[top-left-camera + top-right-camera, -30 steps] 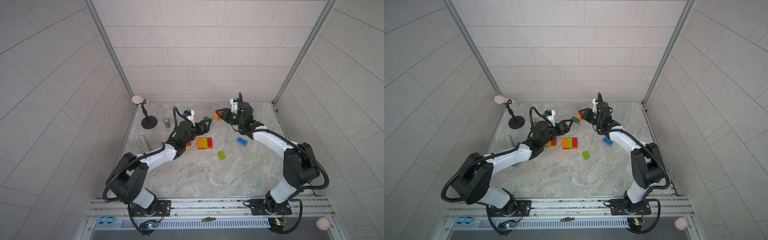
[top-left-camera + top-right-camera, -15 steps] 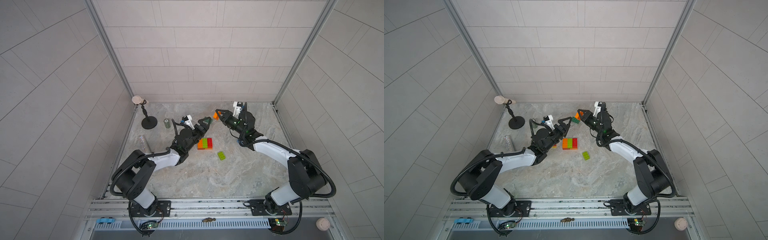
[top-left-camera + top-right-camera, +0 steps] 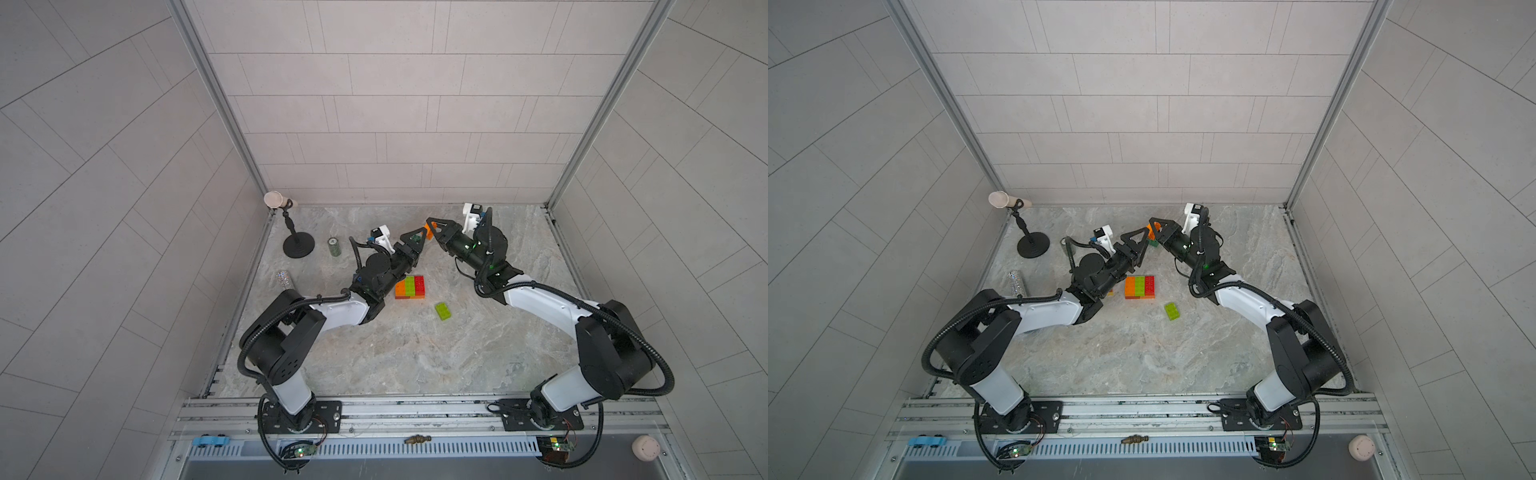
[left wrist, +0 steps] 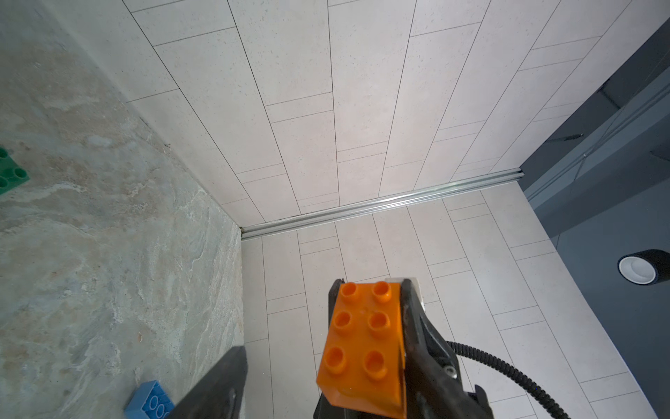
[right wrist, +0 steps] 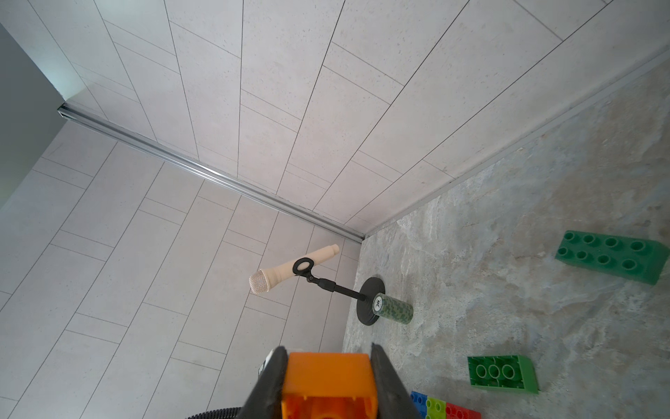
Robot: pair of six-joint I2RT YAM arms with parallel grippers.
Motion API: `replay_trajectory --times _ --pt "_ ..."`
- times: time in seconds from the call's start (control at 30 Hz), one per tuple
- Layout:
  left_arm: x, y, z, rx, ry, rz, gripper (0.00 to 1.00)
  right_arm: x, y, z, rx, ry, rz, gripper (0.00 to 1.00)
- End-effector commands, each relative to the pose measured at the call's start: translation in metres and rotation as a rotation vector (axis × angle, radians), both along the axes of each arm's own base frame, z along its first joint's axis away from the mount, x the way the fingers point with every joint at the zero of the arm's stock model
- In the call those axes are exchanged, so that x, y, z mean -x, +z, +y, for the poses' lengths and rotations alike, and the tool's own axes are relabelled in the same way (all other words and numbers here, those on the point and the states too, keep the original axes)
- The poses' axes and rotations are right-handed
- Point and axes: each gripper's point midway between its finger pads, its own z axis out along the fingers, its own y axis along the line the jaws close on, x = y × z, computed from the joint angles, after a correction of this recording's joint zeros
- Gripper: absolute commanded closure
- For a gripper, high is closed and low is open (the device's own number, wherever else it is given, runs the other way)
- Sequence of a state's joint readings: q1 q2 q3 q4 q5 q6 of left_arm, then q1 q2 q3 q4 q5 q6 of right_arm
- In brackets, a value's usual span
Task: Assemble a rectangle with lego
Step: Place the lego brick at the center of the board.
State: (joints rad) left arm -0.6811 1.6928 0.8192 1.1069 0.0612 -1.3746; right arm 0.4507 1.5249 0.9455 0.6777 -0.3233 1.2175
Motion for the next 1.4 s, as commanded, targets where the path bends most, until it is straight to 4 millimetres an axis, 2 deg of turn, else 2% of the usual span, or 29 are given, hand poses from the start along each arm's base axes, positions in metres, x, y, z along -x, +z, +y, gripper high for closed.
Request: replay_trajectory --times 0.0,0.33,0.5,0.63,0.73,0.8,0.9,0.97,1.07,1.2,1.3,1.37 --pt "0.001 0.024 -0.006 0.062 -0.019 -0.058 0.33 0.007 0.026 -0.001 -0.067 0.001 -0.054 0.79" --pt "-0.001 0.029 -0.016 0.069 -0.054 -0.091 0.47 0.009 0.029 0.001 -0.087 0.010 -0.053 0.80" --pt "-0.001 0.031 -0.015 0.075 -0.053 -0.100 0.59 0.009 0.029 0.001 -0.091 0.014 -0.046 0.78" --pt "-0.001 0.032 -0.015 0.075 -0.062 -0.111 0.70 0.009 0.031 0.002 -0.093 0.026 -0.045 0.69" --pt "-0.003 0.032 -0.011 0.063 -0.070 -0.120 0.73 0.006 0.031 -0.004 -0.076 0.047 -0.042 0.58" --pt "-0.003 0.029 -0.008 0.036 -0.085 -0.128 0.74 0.005 0.029 -0.010 -0.049 0.072 -0.032 0.54" --pt "-0.003 0.027 -0.005 -0.065 -0.159 -0.174 0.76 0.005 0.022 -0.019 0.032 0.159 -0.017 0.49" --pt "-0.005 0.021 0.005 -0.158 -0.188 -0.206 0.77 0.009 0.008 -0.027 0.129 0.220 0.007 0.48" --pt "-0.010 0.011 0.023 -0.318 -0.231 -0.279 0.77 0.018 -0.011 -0.049 0.298 0.248 0.047 0.48" --pt "-0.007 -0.001 0.039 -0.512 -0.309 -0.433 0.79 0.031 -0.022 -0.073 0.498 0.243 0.055 0.48" --pt "0.005 -0.007 0.046 -0.674 -0.341 -0.624 0.82 0.045 -0.024 -0.070 0.654 0.312 0.019 0.48" --pt "0.012 -0.012 0.047 -0.794 -0.360 -0.727 0.83 0.058 -0.028 -0.058 0.752 0.392 -0.026 0.47"
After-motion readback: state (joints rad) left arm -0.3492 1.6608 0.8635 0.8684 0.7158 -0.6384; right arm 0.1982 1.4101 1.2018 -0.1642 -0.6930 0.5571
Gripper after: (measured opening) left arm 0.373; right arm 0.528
